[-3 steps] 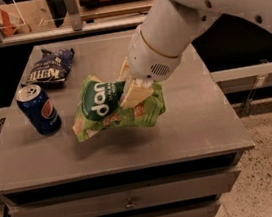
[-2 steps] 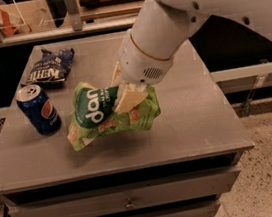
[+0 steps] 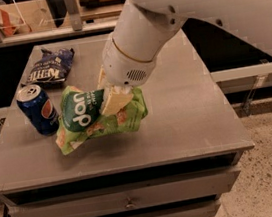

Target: Move green rice chip bag near pepsi can

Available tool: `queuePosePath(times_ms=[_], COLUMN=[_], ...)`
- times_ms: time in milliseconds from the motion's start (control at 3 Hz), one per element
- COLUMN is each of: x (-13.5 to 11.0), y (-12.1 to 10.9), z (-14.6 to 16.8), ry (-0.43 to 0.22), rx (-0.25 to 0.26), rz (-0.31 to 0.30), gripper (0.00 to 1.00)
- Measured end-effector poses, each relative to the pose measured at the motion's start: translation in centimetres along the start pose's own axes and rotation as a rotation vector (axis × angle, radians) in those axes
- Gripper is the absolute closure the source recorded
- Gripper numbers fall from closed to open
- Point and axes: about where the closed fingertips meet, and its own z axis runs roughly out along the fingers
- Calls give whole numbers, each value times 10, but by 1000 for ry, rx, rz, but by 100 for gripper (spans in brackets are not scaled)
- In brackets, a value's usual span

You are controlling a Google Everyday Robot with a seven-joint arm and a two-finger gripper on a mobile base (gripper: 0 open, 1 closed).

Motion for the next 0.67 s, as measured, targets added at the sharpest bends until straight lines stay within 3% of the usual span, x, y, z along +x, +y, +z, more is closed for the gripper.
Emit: queuePosePath(times_ms=[333,667], x=[0,0], y=[-8,-16], z=[3,4], ry=[-1,-4], rx=[13,30], rz=[30,56], gripper=[82,58])
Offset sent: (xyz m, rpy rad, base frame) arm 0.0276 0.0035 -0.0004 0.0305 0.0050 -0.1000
